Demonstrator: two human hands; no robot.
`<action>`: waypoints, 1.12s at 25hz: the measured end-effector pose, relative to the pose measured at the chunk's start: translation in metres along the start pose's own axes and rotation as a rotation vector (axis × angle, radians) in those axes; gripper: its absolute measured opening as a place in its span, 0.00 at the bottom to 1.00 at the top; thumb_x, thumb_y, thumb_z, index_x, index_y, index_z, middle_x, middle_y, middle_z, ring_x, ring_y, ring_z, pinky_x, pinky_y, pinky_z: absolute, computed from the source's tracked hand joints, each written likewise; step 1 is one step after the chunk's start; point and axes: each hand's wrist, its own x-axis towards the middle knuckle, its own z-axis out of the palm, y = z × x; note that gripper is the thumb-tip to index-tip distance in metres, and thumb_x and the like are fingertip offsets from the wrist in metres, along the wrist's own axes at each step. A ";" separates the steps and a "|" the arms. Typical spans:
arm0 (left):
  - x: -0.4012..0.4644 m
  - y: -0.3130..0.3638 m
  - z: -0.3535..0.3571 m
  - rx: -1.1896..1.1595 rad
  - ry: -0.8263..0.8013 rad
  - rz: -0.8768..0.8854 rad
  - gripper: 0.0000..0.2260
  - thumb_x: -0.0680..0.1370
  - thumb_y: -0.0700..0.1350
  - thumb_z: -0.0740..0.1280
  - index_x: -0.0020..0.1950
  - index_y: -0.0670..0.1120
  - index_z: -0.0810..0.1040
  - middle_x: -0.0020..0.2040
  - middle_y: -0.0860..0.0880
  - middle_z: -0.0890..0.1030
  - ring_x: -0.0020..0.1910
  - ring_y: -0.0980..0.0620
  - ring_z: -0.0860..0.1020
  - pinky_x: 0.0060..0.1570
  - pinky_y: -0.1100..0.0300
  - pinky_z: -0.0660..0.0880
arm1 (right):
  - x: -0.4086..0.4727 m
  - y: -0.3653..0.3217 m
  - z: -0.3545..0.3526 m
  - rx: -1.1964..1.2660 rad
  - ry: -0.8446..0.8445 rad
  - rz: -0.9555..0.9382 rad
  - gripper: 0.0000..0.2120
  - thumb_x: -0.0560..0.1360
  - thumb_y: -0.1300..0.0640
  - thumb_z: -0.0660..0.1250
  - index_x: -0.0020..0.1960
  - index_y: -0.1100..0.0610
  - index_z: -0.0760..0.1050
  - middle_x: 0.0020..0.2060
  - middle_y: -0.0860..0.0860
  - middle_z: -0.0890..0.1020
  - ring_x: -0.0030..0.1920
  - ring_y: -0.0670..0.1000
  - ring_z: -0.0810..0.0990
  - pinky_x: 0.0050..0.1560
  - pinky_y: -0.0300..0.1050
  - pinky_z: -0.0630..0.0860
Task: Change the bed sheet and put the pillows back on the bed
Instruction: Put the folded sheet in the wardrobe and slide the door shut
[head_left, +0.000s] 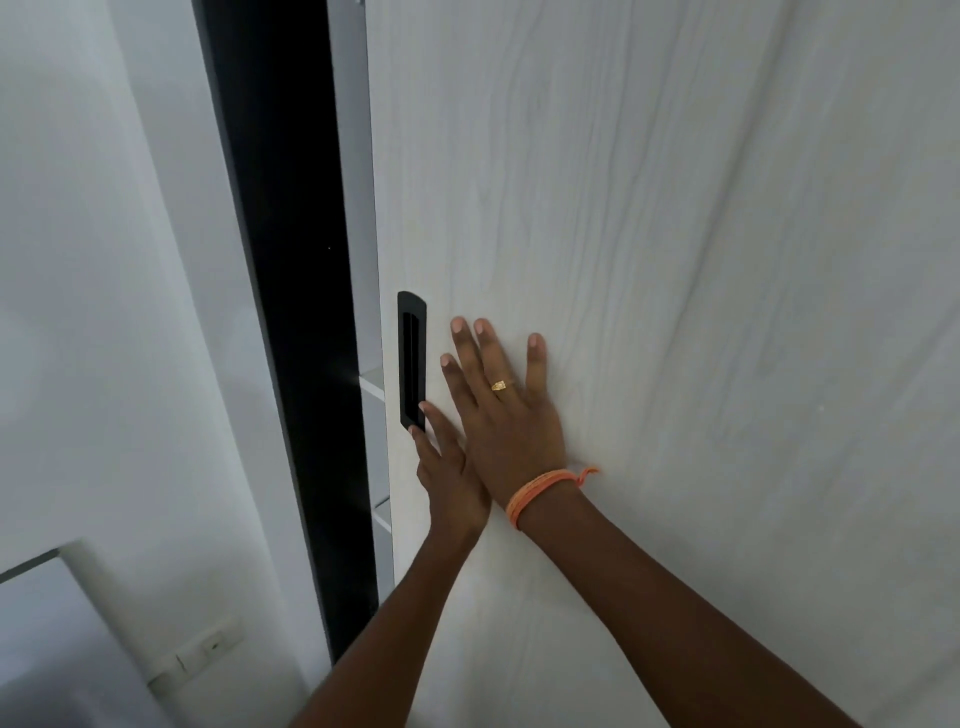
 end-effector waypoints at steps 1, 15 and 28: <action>0.011 -0.004 -0.007 -0.008 0.003 -0.017 0.33 0.83 0.53 0.57 0.81 0.48 0.40 0.81 0.46 0.40 0.80 0.46 0.41 0.76 0.48 0.41 | 0.010 -0.007 0.004 -0.033 0.016 -0.009 0.31 0.82 0.42 0.45 0.80 0.56 0.48 0.78 0.62 0.41 0.78 0.62 0.42 0.68 0.74 0.33; 0.100 -0.051 -0.051 0.042 0.029 -0.058 0.31 0.84 0.53 0.57 0.81 0.52 0.42 0.81 0.48 0.40 0.80 0.46 0.42 0.76 0.44 0.44 | 0.096 -0.074 0.033 -0.083 0.122 -0.044 0.32 0.80 0.37 0.48 0.79 0.53 0.56 0.78 0.56 0.56 0.77 0.58 0.58 0.73 0.62 0.59; 0.023 -0.061 -0.101 -0.160 0.101 -0.245 0.24 0.82 0.48 0.65 0.76 0.53 0.64 0.76 0.51 0.67 0.72 0.47 0.69 0.68 0.42 0.71 | 0.061 -0.100 0.017 0.544 -0.264 -0.081 0.20 0.78 0.47 0.65 0.67 0.51 0.73 0.72 0.54 0.70 0.78 0.62 0.49 0.61 0.72 0.20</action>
